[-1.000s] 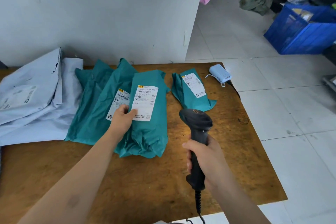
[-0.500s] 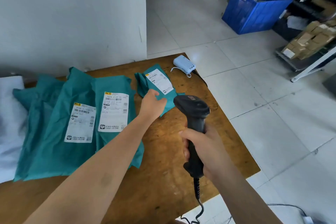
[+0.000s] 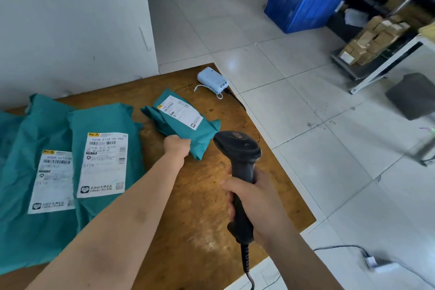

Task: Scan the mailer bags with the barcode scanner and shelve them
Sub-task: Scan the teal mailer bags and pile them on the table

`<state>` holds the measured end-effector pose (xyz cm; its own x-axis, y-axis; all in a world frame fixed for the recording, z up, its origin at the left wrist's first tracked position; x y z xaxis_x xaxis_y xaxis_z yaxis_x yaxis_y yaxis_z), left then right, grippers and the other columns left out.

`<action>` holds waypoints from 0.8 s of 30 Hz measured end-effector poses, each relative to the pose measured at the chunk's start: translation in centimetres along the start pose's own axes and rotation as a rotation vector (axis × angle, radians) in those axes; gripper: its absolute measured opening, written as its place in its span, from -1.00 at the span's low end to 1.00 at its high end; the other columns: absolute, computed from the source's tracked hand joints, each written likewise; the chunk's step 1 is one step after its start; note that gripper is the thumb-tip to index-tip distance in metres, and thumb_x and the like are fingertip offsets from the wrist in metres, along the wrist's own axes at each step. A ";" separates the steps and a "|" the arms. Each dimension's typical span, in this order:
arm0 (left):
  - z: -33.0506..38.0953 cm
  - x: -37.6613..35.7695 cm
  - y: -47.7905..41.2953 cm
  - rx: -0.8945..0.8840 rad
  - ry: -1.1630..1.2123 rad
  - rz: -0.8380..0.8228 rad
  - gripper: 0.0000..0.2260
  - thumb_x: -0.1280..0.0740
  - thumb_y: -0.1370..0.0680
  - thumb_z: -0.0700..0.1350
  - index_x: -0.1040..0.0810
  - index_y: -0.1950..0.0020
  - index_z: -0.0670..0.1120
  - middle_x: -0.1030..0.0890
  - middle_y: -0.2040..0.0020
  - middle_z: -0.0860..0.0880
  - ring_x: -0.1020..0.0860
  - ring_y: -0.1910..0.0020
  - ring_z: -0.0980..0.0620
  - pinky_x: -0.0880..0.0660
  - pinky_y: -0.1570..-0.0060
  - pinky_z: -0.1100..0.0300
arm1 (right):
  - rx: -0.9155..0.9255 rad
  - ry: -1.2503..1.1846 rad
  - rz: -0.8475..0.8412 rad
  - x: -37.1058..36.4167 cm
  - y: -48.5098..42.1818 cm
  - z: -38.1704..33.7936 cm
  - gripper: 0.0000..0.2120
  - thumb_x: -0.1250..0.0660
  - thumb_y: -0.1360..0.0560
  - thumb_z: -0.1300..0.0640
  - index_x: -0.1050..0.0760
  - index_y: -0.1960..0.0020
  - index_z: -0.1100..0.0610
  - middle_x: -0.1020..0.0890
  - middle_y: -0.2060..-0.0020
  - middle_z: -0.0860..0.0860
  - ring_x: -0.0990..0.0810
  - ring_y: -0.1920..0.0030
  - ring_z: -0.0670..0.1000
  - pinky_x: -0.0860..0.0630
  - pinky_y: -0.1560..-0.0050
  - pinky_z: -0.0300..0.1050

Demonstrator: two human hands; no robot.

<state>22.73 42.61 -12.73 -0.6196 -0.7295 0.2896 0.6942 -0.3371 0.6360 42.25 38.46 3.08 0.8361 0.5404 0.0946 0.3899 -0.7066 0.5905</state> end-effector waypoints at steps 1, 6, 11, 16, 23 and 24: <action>-0.6 -0.1 1.1 -0.037 -0.013 -0.028 -0.91 -0.34 -0.51 -0.26 -0.49 0.01 -0.22 -0.53 0.08 -0.12 -0.55 -0.03 -0.14 -0.56 -0.10 0.00 | -0.003 0.006 -0.009 -0.2 0.0 0.1 -0.86 -0.34 -0.46 0.24 -0.46 -0.01 0.20 -0.47 0.51 0.05 -0.41 0.56 -0.04 -0.44 0.46 -0.21; -7.4 1.9 8.8 -0.139 -0.136 -0.133 -0.76 -0.33 -0.49 -0.23 -0.36 0.34 -0.11 -0.45 0.30 -0.08 -0.44 0.26 0.00 -0.41 0.21 0.12 | -0.013 0.082 -0.013 -0.3 0.3 1.4 -0.90 -0.35 -0.45 0.21 -0.44 0.10 0.12 -0.48 0.52 0.03 -0.41 0.54 -0.02 -0.45 0.44 -0.19; -13.5 5.3 11.8 -0.001 -0.202 -0.151 -0.75 -0.38 -0.43 -0.22 -0.32 0.34 -0.11 -0.41 0.41 -0.02 -0.37 0.36 0.01 -0.26 0.33 0.14 | -0.097 0.108 -0.062 0.2 0.9 3.6 -0.89 -0.34 -0.45 0.23 -0.43 0.07 0.22 -0.46 0.51 0.07 -0.39 0.56 -0.02 -0.42 0.47 -0.20; -13.0 6.1 11.9 -0.002 -0.112 -0.071 -0.78 -0.39 -0.49 -0.07 -0.39 0.05 -0.13 -0.45 0.16 0.02 -0.43 0.06 -0.01 -0.32 0.06 0.18 | -0.160 0.130 -0.146 0.0 1.7 4.4 -0.92 -0.33 -0.45 0.25 -0.45 0.08 0.20 -0.46 0.49 0.05 -0.40 0.56 -0.04 -0.42 0.47 -0.19; -13.2 5.1 10.2 -0.085 -0.094 -0.077 -0.86 -0.29 -0.57 -0.09 -0.44 -0.01 -0.15 -0.48 0.15 0.03 -0.47 0.05 0.01 -0.36 0.06 0.18 | -0.145 0.204 -0.227 -0.4 2.1 3.8 -0.91 -0.33 -0.43 0.26 -0.43 0.09 0.20 -0.46 0.45 0.07 -0.39 0.56 -0.04 -0.39 0.47 -0.20; -13.4 5.2 9.9 -0.106 -0.093 -0.074 -0.90 -0.28 -0.57 -0.13 -0.45 0.01 -0.15 -0.48 0.15 0.04 -0.48 0.04 0.01 -0.37 0.05 0.18 | -0.146 0.214 -0.235 -0.3 2.1 3.8 -0.90 -0.33 -0.43 0.26 -0.44 0.08 0.20 -0.46 0.45 0.07 -0.39 0.56 -0.04 -0.39 0.48 -0.21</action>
<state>31.33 27.50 -14.52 -0.6983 -0.6436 0.3132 0.6772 -0.4523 0.5804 44.28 35.06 1.30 0.6241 0.7750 0.0994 0.4897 -0.4870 0.7232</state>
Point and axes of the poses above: each hand's wrist, its own y-axis away from the middle knuckle, its own x-axis out of the back of the hand, z = x × y, the point moved 2 cm from there along -y, towards the middle knuckle
